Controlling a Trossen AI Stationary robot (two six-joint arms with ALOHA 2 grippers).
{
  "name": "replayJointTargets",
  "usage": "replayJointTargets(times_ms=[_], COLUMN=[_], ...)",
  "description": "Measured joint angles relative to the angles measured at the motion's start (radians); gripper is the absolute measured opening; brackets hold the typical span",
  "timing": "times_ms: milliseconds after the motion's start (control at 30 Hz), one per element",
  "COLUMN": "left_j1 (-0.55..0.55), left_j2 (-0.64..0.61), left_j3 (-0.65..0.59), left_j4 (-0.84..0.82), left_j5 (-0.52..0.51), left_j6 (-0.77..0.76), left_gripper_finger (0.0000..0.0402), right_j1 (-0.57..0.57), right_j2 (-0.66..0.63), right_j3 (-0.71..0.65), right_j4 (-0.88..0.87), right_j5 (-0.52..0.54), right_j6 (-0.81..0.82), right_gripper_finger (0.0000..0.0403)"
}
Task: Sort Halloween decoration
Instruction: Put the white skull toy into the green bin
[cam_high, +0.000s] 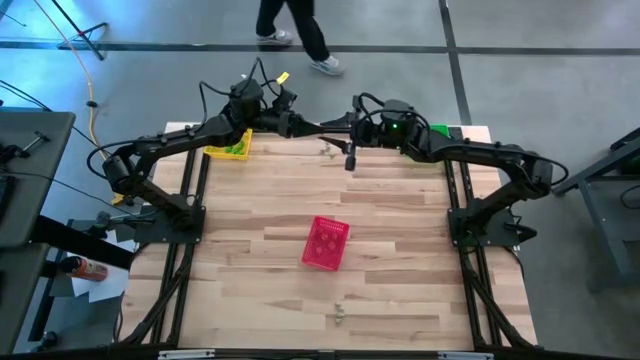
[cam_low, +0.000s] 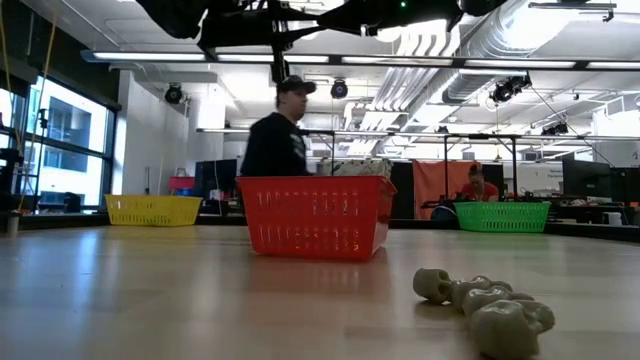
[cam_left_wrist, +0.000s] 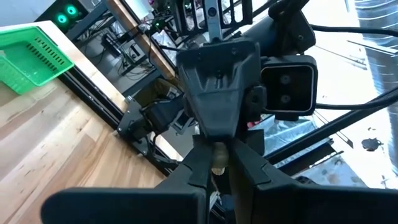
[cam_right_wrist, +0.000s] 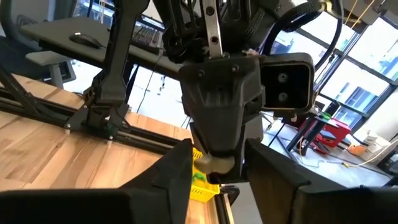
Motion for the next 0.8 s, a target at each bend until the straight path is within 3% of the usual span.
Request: replayJointTargets(times_ms=[200, 567, 800], left_j1=[0.001, 0.019, 0.012], left_j2=[0.001, 0.001, 0.001], left_j3=[0.0, 0.0, 0.0], left_j4=[-0.003, 0.001, -0.003], left_j5=[-0.012, 0.004, 0.001], left_j6=[0.0, -0.004, 0.0], left_gripper_finger=[0.0016, 0.0018, 0.0043], right_j1=[0.003, 0.004, 0.005], right_j2=[0.022, 0.022, 0.022], right_j3=[0.0, 0.0, 0.0], right_j4=[0.029, 0.038, 0.024], right_j5=[0.01, 0.007, 0.019], right_j6=[0.0, -0.029, -0.03], right_gripper_finger=[0.0119, 0.0118, 0.0109])
